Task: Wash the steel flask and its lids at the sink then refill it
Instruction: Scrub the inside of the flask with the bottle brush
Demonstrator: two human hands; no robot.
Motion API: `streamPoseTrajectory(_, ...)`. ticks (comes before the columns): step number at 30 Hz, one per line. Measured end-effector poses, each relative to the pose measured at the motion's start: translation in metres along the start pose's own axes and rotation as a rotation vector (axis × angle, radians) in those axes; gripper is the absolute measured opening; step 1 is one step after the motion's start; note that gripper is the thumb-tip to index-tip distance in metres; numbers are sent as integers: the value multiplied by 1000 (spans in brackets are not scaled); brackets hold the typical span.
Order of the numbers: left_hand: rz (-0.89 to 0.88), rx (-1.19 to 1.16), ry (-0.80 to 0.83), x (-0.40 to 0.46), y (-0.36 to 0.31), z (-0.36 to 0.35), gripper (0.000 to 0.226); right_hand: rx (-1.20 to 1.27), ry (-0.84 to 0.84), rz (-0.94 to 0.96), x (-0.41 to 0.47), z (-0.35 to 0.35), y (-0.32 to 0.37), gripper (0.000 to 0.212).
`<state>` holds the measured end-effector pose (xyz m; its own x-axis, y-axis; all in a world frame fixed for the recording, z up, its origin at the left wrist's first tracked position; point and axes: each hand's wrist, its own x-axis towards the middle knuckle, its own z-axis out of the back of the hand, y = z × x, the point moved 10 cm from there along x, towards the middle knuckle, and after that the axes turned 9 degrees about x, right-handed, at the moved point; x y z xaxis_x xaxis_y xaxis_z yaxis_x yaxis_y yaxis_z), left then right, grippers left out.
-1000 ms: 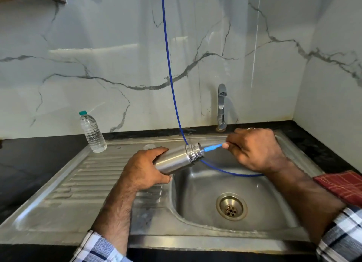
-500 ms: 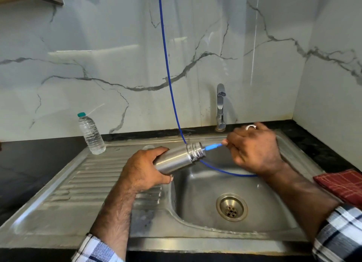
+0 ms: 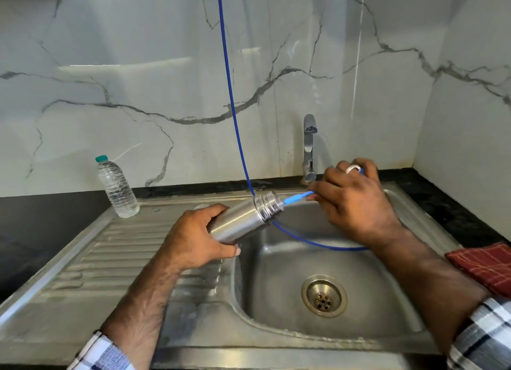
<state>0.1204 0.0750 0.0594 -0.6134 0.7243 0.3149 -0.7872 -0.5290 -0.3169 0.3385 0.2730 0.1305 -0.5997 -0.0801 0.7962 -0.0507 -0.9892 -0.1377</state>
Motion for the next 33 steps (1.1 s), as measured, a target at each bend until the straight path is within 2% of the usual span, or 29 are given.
streamPoseTrajectory(2, -15, 17, -11, -2, 2, 6, 85, -2, 92, -15, 1, -5, 0, 36)
streamPoseTrajectory(4, -17, 143, -25, -6, 0, 12, 89, 56, 380, -133, -4, -26, -2, 48)
streamPoseTrajectory(7, -44, 308, -66, -10, -9, 17, 94, 464, 789, -521, -26, -66, -20, 43)
streamPoseTrajectory(9, -76, 334, -68, -10, -17, 15, 94, 645, 872, -631, -39, -77, -25, 37)
streamPoseTrajectory(11, -55, 304, -63, -10, -15, 14, 95, 500, 720, -513, -33, -73, -34, 38)
streamPoseTrajectory(14, 1, 151, -27, -10, -5, 11, 90, 86, 205, -122, -5, -25, -11, 36)
streamPoseTrajectory(16, -9, 55, 4, -9, -3, 7, 88, 32, 9, 21, 2, 6, 10, 24)
streamPoseTrajectory(18, -34, 48, -1, -9, -5, 9, 87, 21, -14, 53, 2, 17, 15, 22)
streamPoseTrajectory(20, -45, 112, -11, -11, -8, 14, 87, 27, 118, -30, 2, 12, 11, 34)
streamPoseTrajectory(22, -53, 203, -7, -14, -10, 16, 93, 149, 411, -265, -1, -17, -4, 45)
streamPoseTrajectory(24, -84, 307, -30, -15, -14, 17, 95, 428, 697, -598, -21, -51, -19, 49)
streamPoseTrajectory(25, -90, 326, -39, -15, -16, 17, 95, 513, 728, -672, -27, -58, -21, 48)
streamPoseTrajectory(26, -82, 320, -43, -15, -16, 17, 95, 529, 655, -657, -24, -57, -21, 43)
streamPoseTrajectory(29, -10, 194, -15, -9, -5, 12, 92, 158, 178, -309, -5, -17, -9, 24)
streamPoseTrajectory(31, 28, 55, 21, -7, 5, 7, 90, 35, 39, -99, 1, -2, 10, 25)
streamPoseTrajectory(33, 23, -5, 29, -6, 8, 3, 88, 5, -71, -7, 2, 12, 17, 22)
